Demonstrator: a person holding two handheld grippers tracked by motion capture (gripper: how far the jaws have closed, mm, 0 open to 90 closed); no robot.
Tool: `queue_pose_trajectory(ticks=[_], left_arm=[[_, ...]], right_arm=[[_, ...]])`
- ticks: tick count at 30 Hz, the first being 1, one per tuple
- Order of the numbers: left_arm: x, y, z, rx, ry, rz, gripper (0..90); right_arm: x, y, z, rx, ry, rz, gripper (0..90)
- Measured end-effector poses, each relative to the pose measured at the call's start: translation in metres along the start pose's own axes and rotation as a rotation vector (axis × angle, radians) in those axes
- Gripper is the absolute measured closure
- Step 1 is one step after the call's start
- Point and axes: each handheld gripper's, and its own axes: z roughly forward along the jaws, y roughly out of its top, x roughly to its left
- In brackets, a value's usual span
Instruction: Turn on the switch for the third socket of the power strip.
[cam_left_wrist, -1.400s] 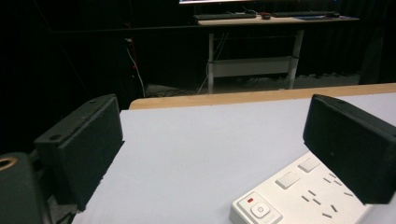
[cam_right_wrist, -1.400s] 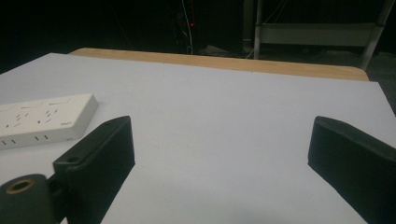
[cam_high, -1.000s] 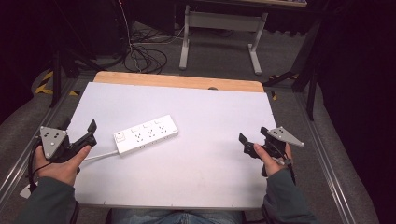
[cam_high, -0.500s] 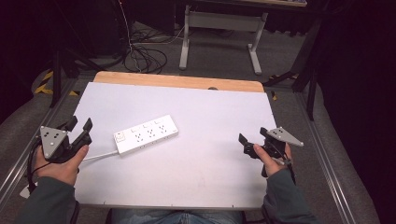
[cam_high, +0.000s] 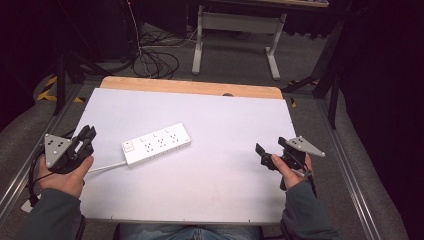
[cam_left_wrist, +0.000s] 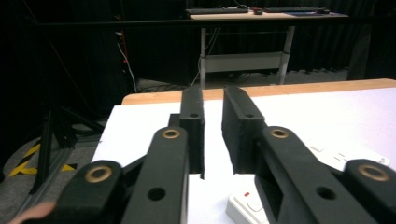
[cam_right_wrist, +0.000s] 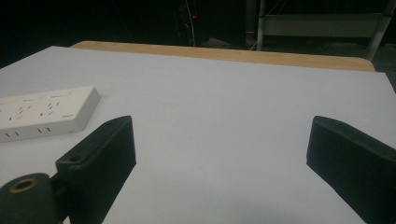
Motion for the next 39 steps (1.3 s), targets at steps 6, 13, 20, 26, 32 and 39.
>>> queue_pose_trajectory(ticks=[6,13,20,26,32,39], left_arm=[[0.002,0.000,0.003,0.017,-0.012,-0.005,87.0],[0.003,0.000,0.007,0.022,-0.036,0.007,89.9],[0.002,0.000,0.014,0.037,-0.031,0.034,90.0],[0.003,0.000,0.018,0.047,-0.029,0.045,90.0],[0.001,0.001,0.022,0.052,-0.036,0.052,90.0],[-0.004,0.003,0.028,0.055,-0.052,0.066,90.0]], right_arm=[[0.000,0.000,0.000,0.003,0.000,-0.003,8.8],[0.000,0.000,0.000,0.005,0.000,-0.003,8.9],[0.000,-0.001,0.000,0.006,0.001,-0.005,8.9],[0.000,-0.001,-0.001,0.007,0.002,-0.005,8.9],[0.000,-0.001,-0.001,0.009,0.003,-0.008,8.9],[0.000,-0.001,0.000,0.012,0.003,-0.010,8.9]])
